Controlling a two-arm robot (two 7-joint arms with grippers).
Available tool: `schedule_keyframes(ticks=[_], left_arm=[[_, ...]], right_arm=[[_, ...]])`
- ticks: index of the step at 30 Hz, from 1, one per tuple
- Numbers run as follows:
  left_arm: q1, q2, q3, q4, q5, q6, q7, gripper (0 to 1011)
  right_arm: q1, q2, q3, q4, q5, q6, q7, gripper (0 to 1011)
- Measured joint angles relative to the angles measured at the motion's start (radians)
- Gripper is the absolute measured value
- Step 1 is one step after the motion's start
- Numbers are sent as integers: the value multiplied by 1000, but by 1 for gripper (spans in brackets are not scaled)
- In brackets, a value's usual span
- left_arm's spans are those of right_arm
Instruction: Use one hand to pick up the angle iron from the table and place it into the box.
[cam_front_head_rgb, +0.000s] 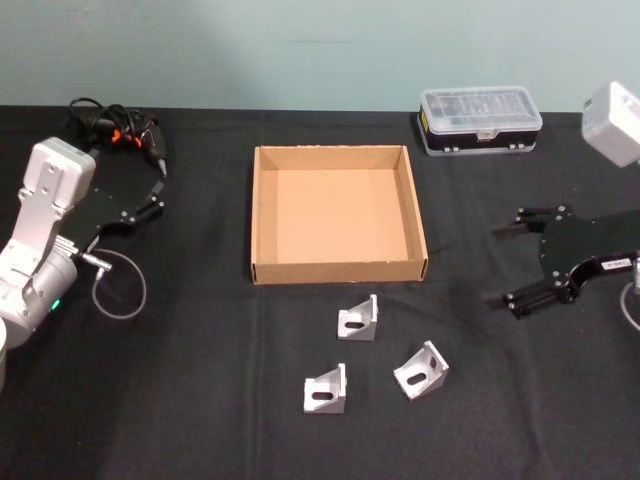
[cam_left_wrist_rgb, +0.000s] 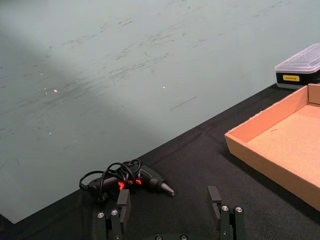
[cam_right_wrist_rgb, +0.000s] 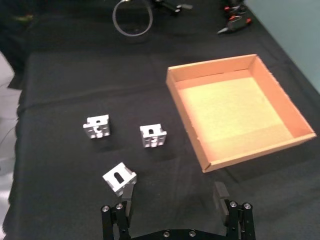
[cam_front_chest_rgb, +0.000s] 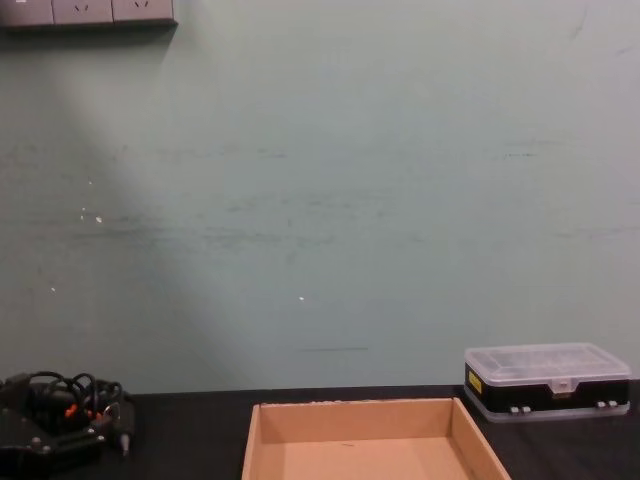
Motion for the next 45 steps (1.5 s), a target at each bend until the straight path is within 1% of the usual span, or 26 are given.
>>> schedule_keyframes(ticks=[3,6,8,9,10,11,15,16,20,22,29,32,35,42,45], left_arm=[[0,0,0,0,0,0,0,1000],[0,0,0,0,0,0,0,1000],[0,0,0,0,0,0,0,1000],[0,0,0,0,0,0,0,1000],[0,0,0,0,0,0,0,1000],[0,0,0,0,0,0,0,1000],[0,0,0,0,0,0,0,1000],[0,0,0,0,0,0,0,1000],[0,0,0,0,0,0,0,1000],[0,0,0,0,0,0,0,1000],[0,0,0,0,0,0,0,1000],[0,0,0,0,0,0,0,1000],[0,0,0,0,0,0,0,1000],[0,0,0,0,0,0,0,1000],[0,0,0,0,0,0,0,1000]], right_arm=[[16,-1,-22,6,-9,-5,18,1004],[46,-3,-62,16,-25,-17,55,1004],[57,-4,-76,19,-32,-22,67,1004],[68,-6,-92,22,-40,-28,82,1004],[68,-6,-92,22,-40,-28,82,1004],[79,-8,-107,26,-47,-34,93,1004],[108,-18,-148,38,-65,-46,121,1004],[108,-18,-148,38,-65,-46,121,1004],[132,-29,-182,49,-80,-55,138,1004],[138,-33,-193,52,-86,-57,142,1004],[168,-57,-247,71,-112,-64,150,1004],[176,-63,-262,76,-121,-66,151,1004],[193,-75,-289,86,-136,-71,156,1004],[216,-85,-326,95,-156,-80,166,1004],[230,-90,-348,101,-168,-86,171,1004]])
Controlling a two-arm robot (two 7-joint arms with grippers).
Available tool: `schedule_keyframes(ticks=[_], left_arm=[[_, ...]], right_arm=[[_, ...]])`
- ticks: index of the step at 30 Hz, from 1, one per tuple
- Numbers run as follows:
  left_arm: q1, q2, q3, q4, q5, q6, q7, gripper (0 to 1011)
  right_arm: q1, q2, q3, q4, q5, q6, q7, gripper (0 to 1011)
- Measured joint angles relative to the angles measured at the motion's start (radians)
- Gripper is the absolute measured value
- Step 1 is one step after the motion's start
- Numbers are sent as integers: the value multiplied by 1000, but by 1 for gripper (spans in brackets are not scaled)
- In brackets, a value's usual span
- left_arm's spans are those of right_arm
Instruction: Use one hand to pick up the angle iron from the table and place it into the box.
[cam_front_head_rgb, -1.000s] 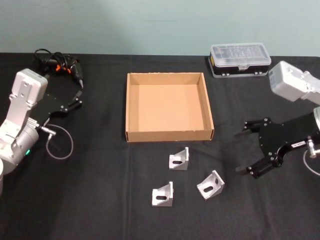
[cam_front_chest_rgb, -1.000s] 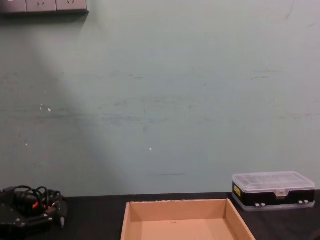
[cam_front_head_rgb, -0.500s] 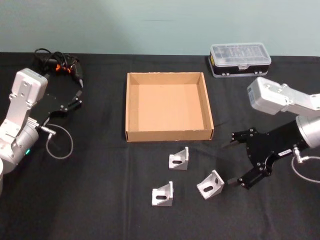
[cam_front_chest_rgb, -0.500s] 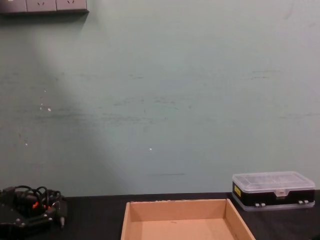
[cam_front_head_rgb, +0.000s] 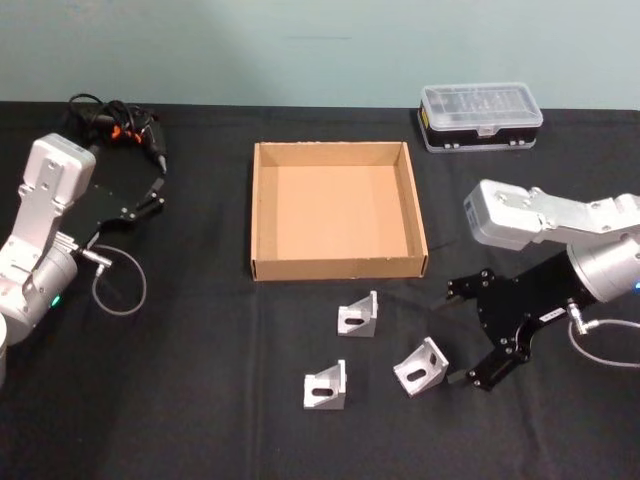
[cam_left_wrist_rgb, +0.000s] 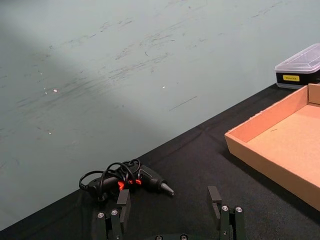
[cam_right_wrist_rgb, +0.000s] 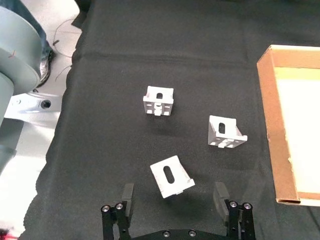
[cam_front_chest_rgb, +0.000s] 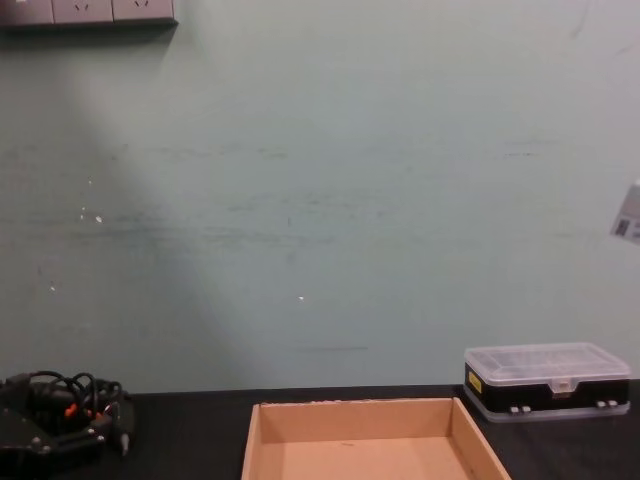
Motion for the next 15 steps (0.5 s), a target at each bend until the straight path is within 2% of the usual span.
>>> schedule_keyframes(ticks=[15], left_arm=[[0,0,0,0,0,0,0,1000]], right_arm=[[42,-23,-73,27,-33,-18,9,1004]])
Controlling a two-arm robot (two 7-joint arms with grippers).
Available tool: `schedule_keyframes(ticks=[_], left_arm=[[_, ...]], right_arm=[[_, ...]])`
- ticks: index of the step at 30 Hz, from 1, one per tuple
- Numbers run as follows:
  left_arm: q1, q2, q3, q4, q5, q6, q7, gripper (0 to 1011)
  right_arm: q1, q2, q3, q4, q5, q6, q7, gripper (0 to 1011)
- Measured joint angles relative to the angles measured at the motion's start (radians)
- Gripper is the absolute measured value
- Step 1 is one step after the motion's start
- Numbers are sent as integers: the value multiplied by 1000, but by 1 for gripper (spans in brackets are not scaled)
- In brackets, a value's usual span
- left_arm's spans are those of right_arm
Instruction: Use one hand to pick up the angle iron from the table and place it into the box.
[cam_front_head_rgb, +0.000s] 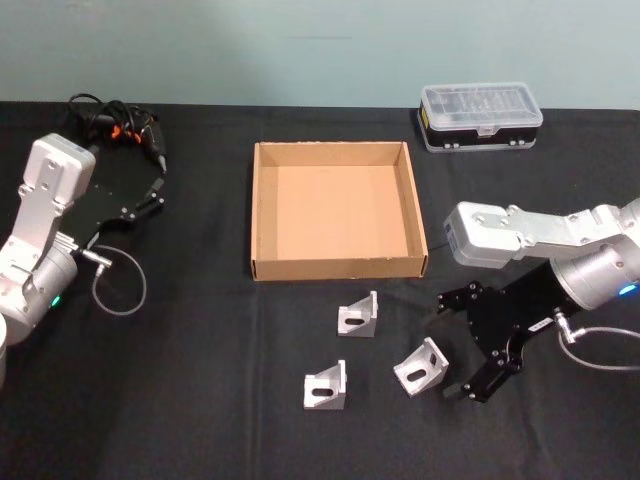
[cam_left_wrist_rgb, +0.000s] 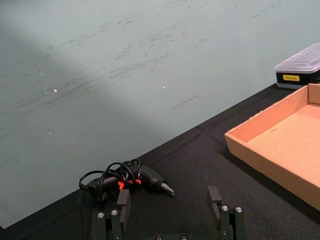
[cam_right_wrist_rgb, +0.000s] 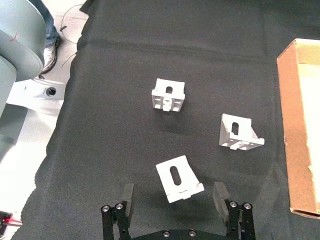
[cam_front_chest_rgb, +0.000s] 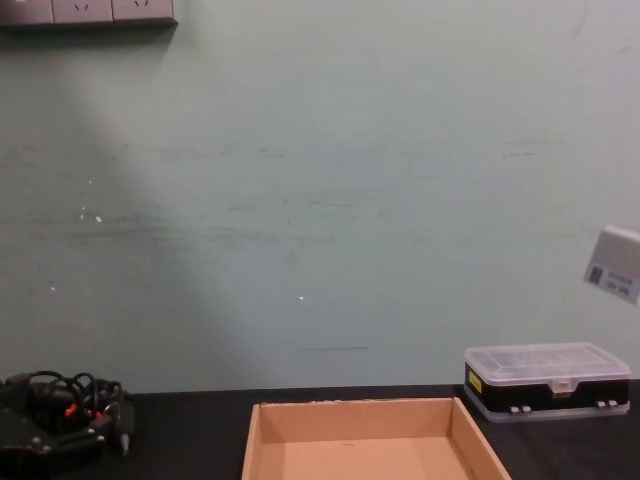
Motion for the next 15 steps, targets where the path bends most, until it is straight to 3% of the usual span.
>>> schedule_keyframes(ticks=[15], left_arm=[[0,0,0,0,0,0,0,1000]], right_arm=[[41,-23,-58,35,-24,-20,-2,1004]])
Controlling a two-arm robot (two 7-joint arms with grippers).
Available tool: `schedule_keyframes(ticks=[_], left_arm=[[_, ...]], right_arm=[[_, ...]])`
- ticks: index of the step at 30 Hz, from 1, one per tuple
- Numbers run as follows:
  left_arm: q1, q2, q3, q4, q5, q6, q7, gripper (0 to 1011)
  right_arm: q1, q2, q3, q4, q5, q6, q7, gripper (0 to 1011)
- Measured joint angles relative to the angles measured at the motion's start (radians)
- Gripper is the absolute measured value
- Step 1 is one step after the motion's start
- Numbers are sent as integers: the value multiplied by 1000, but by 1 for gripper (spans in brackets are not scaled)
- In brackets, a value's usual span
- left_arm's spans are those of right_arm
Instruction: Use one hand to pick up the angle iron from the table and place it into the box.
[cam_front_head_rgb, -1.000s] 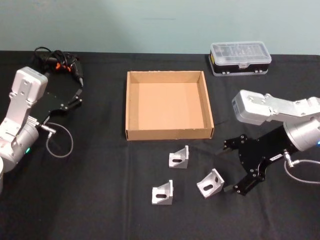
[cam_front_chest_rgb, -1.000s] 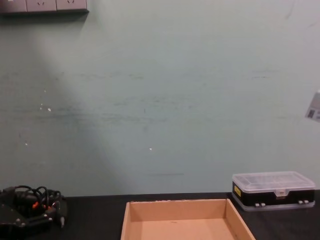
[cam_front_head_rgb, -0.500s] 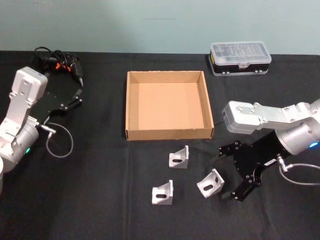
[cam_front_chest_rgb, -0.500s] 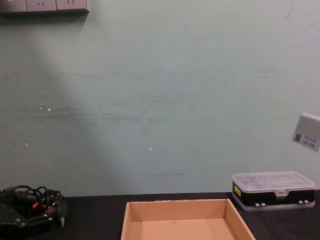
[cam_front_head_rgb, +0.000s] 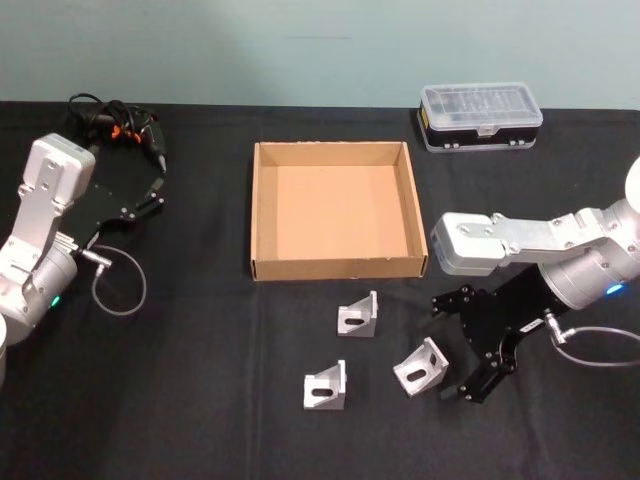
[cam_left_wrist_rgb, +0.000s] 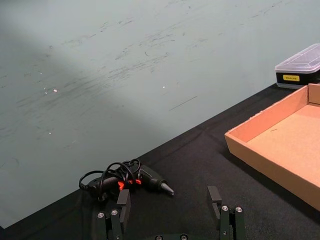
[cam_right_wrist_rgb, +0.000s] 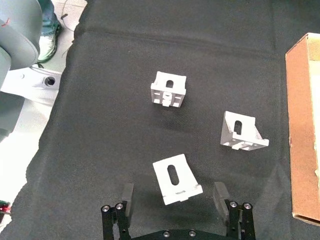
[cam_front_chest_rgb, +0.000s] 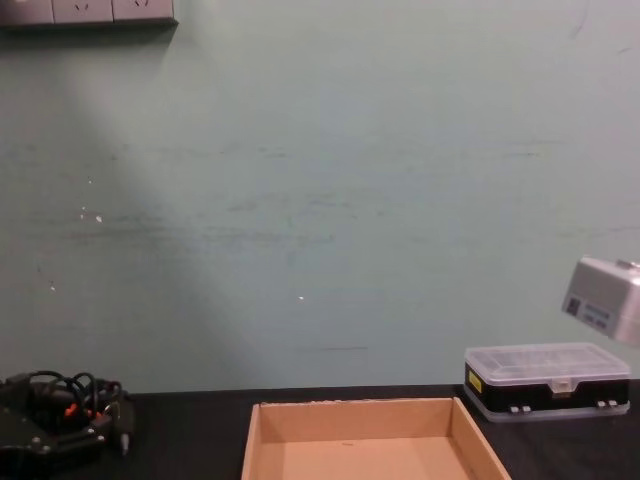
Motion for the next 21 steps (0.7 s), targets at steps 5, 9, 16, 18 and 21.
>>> schedule_keyframes(ticks=[5,9,16,18,21], left_arm=[[0,0,0,0,0,0,0,1000],[0,0,0,0,0,0,0,1000],[0,0,0,0,0,0,0,1000],[0,0,0,0,0,0,0,1000],[0,0,0,0,0,0,0,1000]], right_arm=[[11,-6,-18,10,-3,-4,-5,1004],[18,-13,-32,19,-3,-8,-11,1004],[27,-22,-51,34,-2,-11,-22,1004],[28,-24,-54,37,-1,-11,-24,1004],[30,-26,-60,42,-1,-13,-28,1004]])
